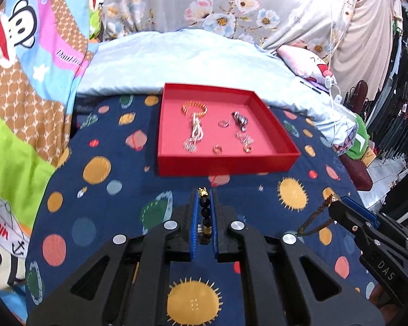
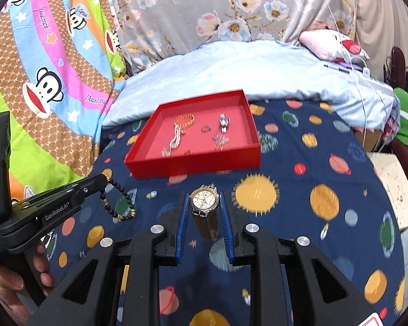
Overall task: Organize jewelry
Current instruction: 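Carry the bracelet and watch into the red tray and open both tools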
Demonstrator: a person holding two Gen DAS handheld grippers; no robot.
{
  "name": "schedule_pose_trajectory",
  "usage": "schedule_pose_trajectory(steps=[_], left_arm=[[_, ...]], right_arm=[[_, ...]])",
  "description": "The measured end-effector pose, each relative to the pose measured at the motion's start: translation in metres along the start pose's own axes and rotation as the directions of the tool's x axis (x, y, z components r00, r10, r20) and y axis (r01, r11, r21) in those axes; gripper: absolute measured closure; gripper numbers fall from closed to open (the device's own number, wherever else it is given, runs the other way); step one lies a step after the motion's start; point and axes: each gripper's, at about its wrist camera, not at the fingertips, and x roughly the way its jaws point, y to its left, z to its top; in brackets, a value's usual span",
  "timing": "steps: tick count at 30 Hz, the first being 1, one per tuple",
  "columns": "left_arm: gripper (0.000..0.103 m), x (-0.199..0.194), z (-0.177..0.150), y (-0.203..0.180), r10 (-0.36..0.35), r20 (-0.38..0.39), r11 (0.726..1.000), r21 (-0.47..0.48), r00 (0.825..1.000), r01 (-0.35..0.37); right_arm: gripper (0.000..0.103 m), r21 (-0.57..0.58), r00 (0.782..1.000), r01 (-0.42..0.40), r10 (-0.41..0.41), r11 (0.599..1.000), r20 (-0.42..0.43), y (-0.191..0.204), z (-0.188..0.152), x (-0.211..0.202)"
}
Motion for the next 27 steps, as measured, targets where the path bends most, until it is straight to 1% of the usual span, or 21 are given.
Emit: schedule_pose_trajectory(steps=[3, 7, 11, 15, 19, 21, 24, 27], left_arm=[[0.096, 0.000, 0.014, -0.004, -0.008, 0.023, 1.000, 0.010, 1.000, 0.008], [0.096, 0.003, 0.039, -0.012, -0.005, 0.073, 0.999, 0.033, 0.997, 0.002], [0.096, 0.013, 0.067, -0.017, -0.006, 0.107, 0.999, 0.045, 0.994, 0.001], [0.096, 0.032, 0.089, -0.019, -0.028, 0.109, 0.999, 0.041, 0.994, 0.024], [0.096, 0.059, 0.107, -0.022, -0.040, 0.106, 0.999, 0.039, 0.994, 0.036], [0.096, 0.074, 0.113, -0.025, -0.036, 0.098, 0.998, 0.048, 0.995, 0.032], [0.096, 0.099, 0.122, -0.028, -0.048, 0.072, 0.998, 0.048, 0.996, 0.044], [0.096, 0.119, 0.126, -0.030, -0.040, 0.061, 0.998, 0.056, 0.997, 0.036]], right_arm=[[0.082, -0.013, 1.000, -0.003, 0.004, 1.000, 0.025, -0.001, 0.014, 0.002], [0.082, -0.027, 0.999, -0.006, 0.008, 1.000, 0.054, -0.003, 0.038, 0.008], [0.082, -0.032, 0.997, -0.030, 0.032, 0.999, 0.066, -0.008, 0.067, 0.027], [0.082, -0.036, 0.996, -0.054, 0.057, 0.998, 0.065, -0.013, 0.088, 0.051], [0.082, -0.055, 0.997, -0.058, 0.061, 0.997, 0.056, -0.015, 0.103, 0.078], [0.082, -0.063, 0.997, -0.063, 0.066, 0.996, 0.047, -0.015, 0.109, 0.094], [0.082, -0.076, 0.997, -0.061, 0.064, 0.995, 0.031, -0.017, 0.115, 0.116], [0.082, -0.080, 0.998, -0.056, 0.058, 0.995, 0.020, -0.020, 0.119, 0.136]])
